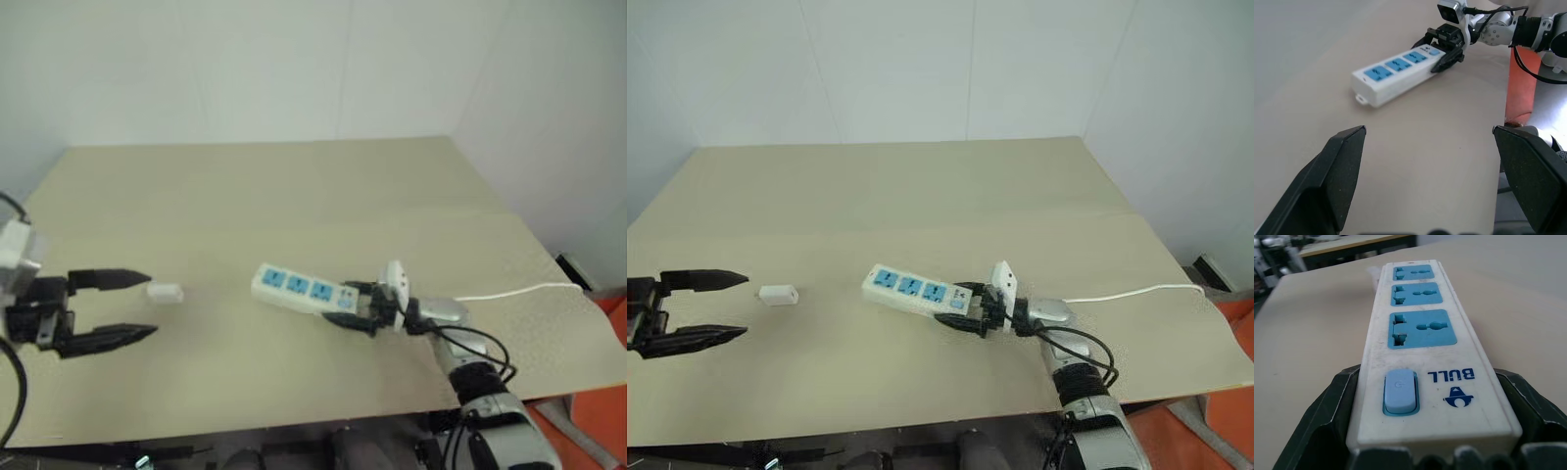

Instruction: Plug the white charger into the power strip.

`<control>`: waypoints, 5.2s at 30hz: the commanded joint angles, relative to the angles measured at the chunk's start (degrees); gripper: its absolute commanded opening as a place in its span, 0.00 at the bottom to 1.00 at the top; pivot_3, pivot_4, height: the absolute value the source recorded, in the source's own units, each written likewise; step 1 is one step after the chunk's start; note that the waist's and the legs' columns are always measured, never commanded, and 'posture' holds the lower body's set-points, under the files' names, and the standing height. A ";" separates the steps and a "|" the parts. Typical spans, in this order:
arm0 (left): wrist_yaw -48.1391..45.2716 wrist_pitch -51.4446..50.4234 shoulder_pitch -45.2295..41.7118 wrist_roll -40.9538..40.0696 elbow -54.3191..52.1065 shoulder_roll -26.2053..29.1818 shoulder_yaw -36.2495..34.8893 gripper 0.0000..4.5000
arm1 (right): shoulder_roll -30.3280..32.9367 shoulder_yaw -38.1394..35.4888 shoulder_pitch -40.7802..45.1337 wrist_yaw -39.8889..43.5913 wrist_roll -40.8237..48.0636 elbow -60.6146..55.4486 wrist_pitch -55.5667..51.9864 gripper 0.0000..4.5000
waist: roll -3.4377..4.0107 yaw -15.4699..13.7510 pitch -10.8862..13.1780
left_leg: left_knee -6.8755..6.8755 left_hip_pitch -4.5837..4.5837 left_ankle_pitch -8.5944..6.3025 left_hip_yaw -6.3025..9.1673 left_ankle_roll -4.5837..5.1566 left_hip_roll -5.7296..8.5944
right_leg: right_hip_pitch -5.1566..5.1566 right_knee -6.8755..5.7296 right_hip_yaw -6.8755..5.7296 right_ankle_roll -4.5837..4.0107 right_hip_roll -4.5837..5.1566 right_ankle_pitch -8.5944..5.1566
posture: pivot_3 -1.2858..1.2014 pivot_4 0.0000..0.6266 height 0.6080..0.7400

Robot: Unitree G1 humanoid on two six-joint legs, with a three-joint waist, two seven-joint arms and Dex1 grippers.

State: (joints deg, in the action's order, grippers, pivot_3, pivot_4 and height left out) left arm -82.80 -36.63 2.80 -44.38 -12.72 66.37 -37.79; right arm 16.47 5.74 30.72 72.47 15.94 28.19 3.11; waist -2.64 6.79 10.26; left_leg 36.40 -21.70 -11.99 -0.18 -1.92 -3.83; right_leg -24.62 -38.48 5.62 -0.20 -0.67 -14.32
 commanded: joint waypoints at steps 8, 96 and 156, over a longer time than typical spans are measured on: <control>-7.92 9.70 -21.13 8.91 16.51 8.05 18.62 1.00 | -2.22 5.72 6.25 6.03 -5.21 10.16 9.50 0.77 | -0.01 0.37 0.00 | 0.07 -0.43 0.00 0.01 0.00 -0.02 | -0.41 -0.11 0.01 0.01 -0.10 0.02 | 0.52 0.24 1.00; -7.07 42.64 -73.88 45.57 65.11 -24.95 47.38 0.22 | -6.43 4.69 11.04 5.66 -9.47 22.19 16.29 0.77 | -0.13 0.46 -0.10 | 0.55 -0.52 -0.05 0.22 0.11 -0.01 | -0.35 -0.54 0.11 0.04 -0.27 0.04 | 0.52 0.24 1.00; -2.43 28.66 -35.03 21.54 31.29 -40.39 42.64 0.22 | -7.34 5.08 11.14 6.75 -10.37 22.47 15.46 0.77 | -0.13 1.15 -0.10 | 0.52 -0.28 -0.06 0.30 0.13 -0.03 | -0.09 -0.54 0.09 0.03 -0.27 0.07 | 0.52 0.24 1.00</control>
State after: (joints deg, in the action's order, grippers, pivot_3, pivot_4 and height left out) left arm -85.51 -8.58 -32.57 -22.51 20.23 26.14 4.68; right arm 10.44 9.44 42.61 78.11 5.84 50.73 19.38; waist -2.77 7.94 10.16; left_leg 36.92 -21.98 -12.06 0.12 -1.80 -3.86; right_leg -24.71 -39.03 5.71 -0.17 -0.94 -14.25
